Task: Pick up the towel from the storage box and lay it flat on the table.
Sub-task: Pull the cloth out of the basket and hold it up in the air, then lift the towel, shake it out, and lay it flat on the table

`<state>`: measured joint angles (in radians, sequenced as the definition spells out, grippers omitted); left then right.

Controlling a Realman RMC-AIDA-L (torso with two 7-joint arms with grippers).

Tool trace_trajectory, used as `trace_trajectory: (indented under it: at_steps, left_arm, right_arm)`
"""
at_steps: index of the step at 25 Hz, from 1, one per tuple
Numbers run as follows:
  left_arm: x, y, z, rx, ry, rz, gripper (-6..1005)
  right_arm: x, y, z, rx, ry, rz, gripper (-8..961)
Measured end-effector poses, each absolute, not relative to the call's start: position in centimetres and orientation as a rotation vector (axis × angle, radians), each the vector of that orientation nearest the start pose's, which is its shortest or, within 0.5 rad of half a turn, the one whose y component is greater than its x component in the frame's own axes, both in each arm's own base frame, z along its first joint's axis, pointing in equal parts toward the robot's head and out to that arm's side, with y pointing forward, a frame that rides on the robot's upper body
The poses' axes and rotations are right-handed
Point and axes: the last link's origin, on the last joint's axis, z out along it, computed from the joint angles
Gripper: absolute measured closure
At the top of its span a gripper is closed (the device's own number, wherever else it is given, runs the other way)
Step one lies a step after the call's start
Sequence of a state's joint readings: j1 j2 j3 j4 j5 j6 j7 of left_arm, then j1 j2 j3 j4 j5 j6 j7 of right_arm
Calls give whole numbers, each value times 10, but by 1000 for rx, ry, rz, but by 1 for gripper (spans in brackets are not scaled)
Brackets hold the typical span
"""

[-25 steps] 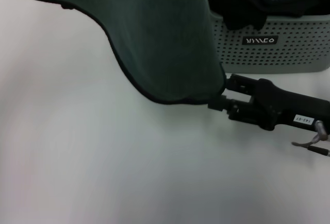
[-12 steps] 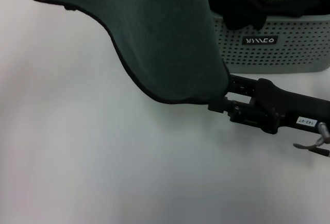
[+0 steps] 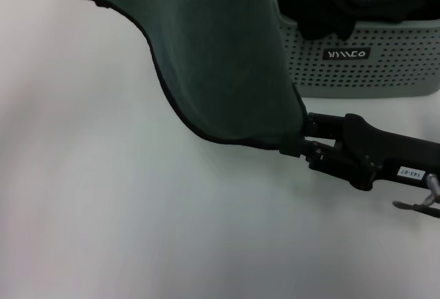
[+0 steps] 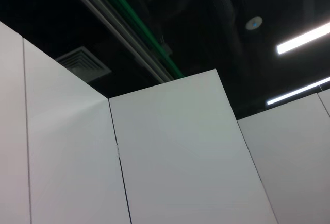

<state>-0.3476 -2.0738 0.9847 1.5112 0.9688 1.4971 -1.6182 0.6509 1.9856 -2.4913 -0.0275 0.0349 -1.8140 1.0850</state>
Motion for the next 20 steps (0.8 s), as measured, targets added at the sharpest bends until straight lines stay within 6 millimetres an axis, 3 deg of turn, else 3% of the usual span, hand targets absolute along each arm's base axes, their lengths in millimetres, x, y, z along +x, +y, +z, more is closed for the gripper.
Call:
trace_trajectory:
  at_steps: [4,13,20]
  left_arm:
    - [-83,297,173,-2203,229,-1555,982]
    - [-101,295,171,-2183,156,-1527,982]
    - [-139,297,155,-2201,31,-1359,947]
  right_arm:
    - [221,278,-32,-2735,630,1498,642]
    - [221,273,-22,-2675,524,1577,818]
    - [217,278,9,-2566,405,1728,936]
